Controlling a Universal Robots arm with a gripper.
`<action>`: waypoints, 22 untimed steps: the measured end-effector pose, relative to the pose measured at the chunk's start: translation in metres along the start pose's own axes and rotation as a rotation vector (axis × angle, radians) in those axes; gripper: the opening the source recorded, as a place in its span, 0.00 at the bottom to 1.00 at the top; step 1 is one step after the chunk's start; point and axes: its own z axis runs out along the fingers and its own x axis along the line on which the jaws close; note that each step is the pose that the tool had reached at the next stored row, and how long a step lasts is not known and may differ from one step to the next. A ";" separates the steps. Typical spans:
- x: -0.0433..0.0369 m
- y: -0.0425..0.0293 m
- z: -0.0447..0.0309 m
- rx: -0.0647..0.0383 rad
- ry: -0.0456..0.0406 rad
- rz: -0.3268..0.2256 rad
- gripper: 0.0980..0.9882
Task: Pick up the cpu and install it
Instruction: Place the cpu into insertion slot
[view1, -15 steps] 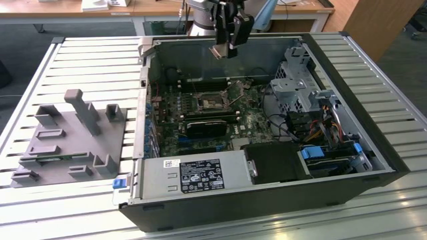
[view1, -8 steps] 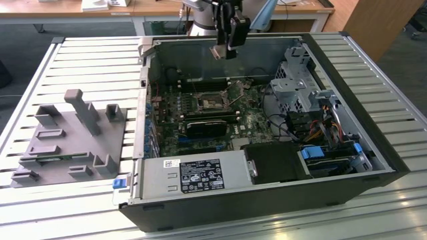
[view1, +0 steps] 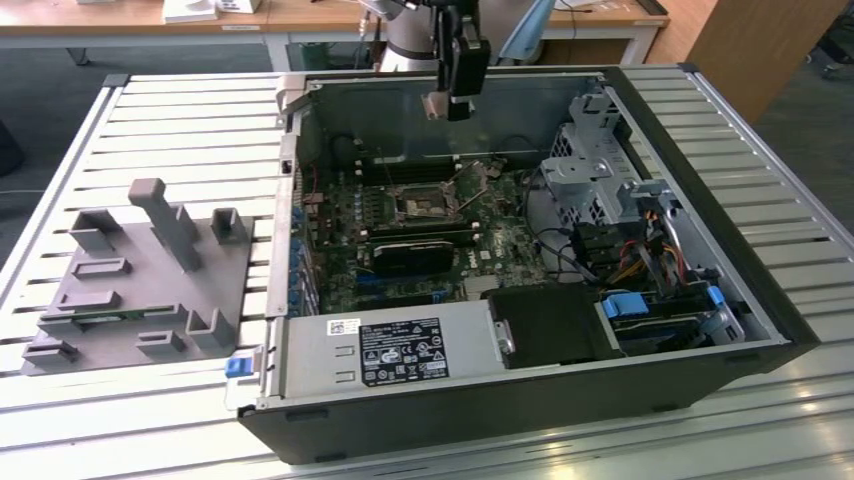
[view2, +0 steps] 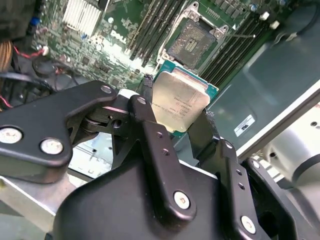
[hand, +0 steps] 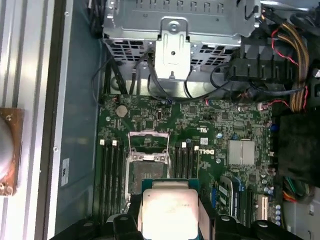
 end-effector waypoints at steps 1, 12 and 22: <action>0.0001 0.0000 0.0002 0.000 -0.0009 0.013 0.49; 0.0022 -0.0038 0.0058 0.001 -0.0042 0.070 0.49; 0.0031 -0.0047 0.0158 0.001 -0.0019 0.067 0.49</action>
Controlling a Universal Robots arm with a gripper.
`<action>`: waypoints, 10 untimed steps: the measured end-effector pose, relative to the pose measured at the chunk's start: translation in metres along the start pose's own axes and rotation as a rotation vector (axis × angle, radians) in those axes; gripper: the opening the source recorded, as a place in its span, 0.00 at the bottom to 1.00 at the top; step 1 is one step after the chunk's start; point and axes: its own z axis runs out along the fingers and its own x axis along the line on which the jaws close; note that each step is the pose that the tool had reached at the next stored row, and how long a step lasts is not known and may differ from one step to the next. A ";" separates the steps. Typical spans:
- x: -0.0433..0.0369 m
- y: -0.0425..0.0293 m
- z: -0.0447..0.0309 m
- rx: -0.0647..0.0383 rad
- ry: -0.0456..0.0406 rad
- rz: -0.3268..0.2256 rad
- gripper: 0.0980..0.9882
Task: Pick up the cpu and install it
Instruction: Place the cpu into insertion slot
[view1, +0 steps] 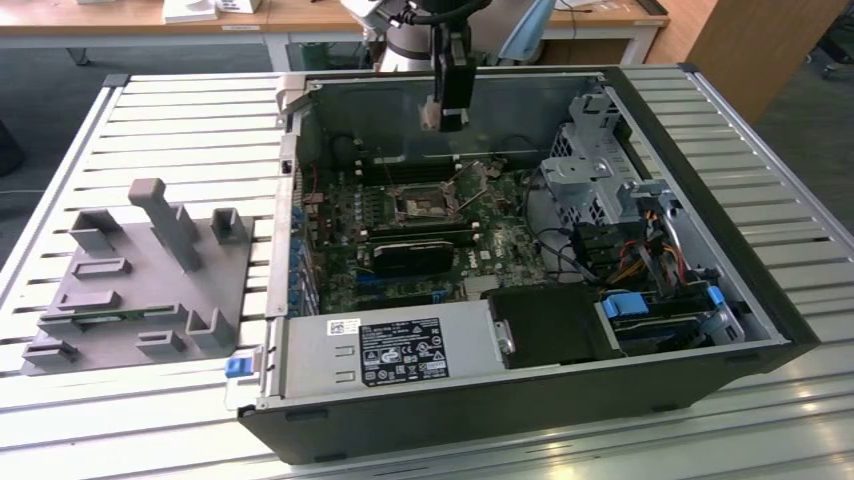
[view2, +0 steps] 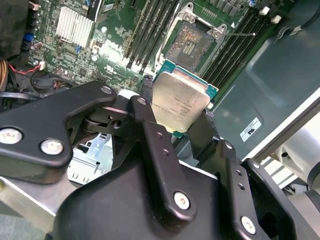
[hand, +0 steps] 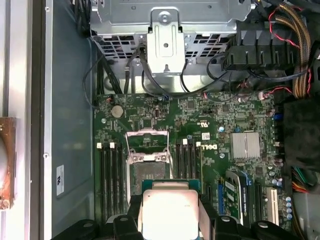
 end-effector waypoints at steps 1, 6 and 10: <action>0.0000 0.0000 0.0005 0.000 0.0000 0.000 0.49; 0.0000 -0.0002 0.0032 0.000 0.0000 0.000 0.49; 0.0001 -0.0004 0.0063 0.000 0.0000 0.000 0.49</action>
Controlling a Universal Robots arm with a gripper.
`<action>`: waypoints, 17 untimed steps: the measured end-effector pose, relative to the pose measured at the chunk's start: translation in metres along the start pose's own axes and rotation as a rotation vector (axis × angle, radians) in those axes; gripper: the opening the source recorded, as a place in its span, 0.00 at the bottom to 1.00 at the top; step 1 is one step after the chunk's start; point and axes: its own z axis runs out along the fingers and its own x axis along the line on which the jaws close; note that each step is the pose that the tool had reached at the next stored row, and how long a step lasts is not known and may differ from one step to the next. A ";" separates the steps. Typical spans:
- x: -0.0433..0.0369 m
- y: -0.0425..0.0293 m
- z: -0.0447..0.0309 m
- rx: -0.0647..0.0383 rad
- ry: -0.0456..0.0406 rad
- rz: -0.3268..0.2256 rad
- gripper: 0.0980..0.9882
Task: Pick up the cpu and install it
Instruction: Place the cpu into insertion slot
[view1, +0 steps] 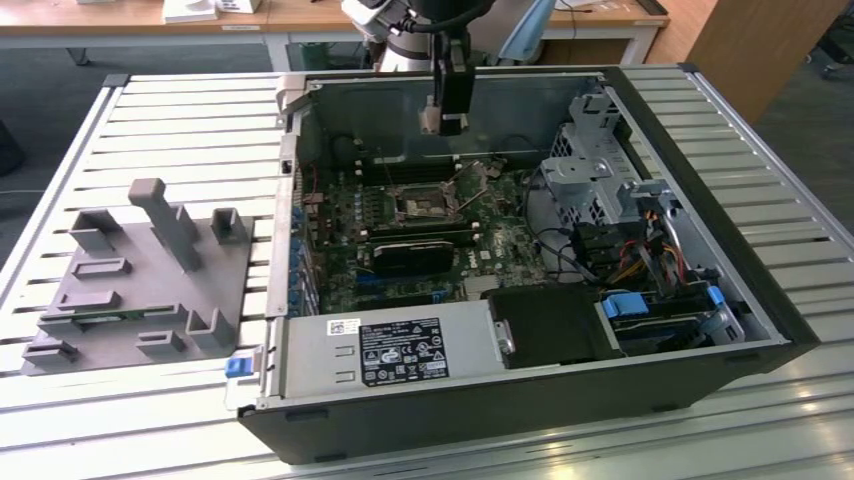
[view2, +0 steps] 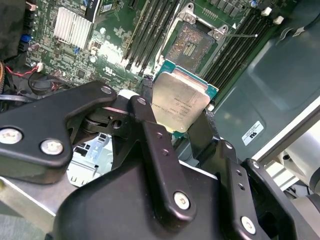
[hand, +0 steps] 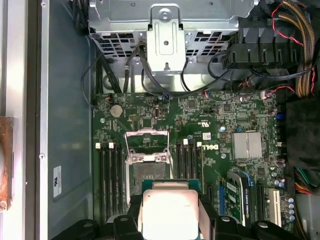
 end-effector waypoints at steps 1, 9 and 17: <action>0.0000 0.0000 0.0007 0.000 0.0000 0.000 0.49; 0.0000 -0.0002 0.0037 0.000 0.0000 0.000 0.49; 0.0000 -0.0005 0.0079 0.000 0.0000 0.000 0.49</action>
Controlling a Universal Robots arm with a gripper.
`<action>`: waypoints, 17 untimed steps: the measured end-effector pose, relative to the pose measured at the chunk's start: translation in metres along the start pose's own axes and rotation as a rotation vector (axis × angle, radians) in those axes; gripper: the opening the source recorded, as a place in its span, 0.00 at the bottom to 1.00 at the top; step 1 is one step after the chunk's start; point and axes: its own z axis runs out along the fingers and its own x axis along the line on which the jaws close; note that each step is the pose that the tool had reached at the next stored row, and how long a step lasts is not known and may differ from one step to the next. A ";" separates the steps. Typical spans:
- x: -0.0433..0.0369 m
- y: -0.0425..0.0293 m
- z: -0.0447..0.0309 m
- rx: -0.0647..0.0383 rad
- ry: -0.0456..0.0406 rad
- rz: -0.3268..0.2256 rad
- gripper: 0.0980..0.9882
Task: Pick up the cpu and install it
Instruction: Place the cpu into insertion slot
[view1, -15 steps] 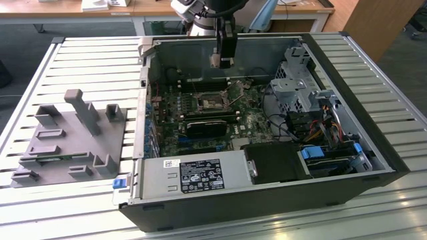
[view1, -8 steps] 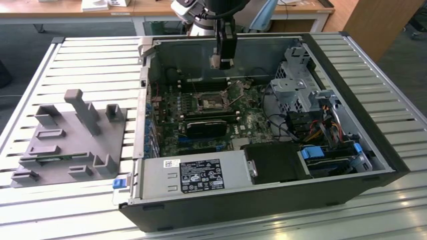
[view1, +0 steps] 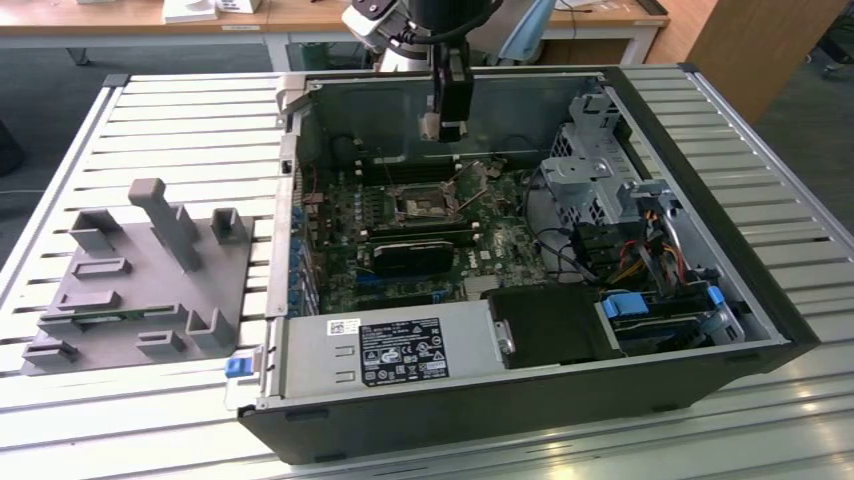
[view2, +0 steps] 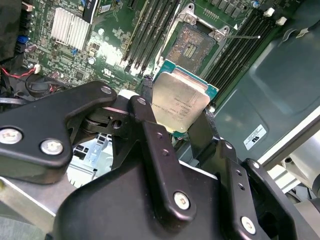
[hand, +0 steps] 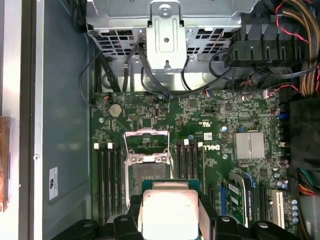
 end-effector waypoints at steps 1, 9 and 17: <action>0.0000 0.0000 0.0005 0.000 0.0000 0.000 0.49; 0.0000 -0.0003 0.0044 0.000 0.0000 0.000 0.49; 0.0000 -0.0005 0.0080 0.000 0.0001 0.000 0.49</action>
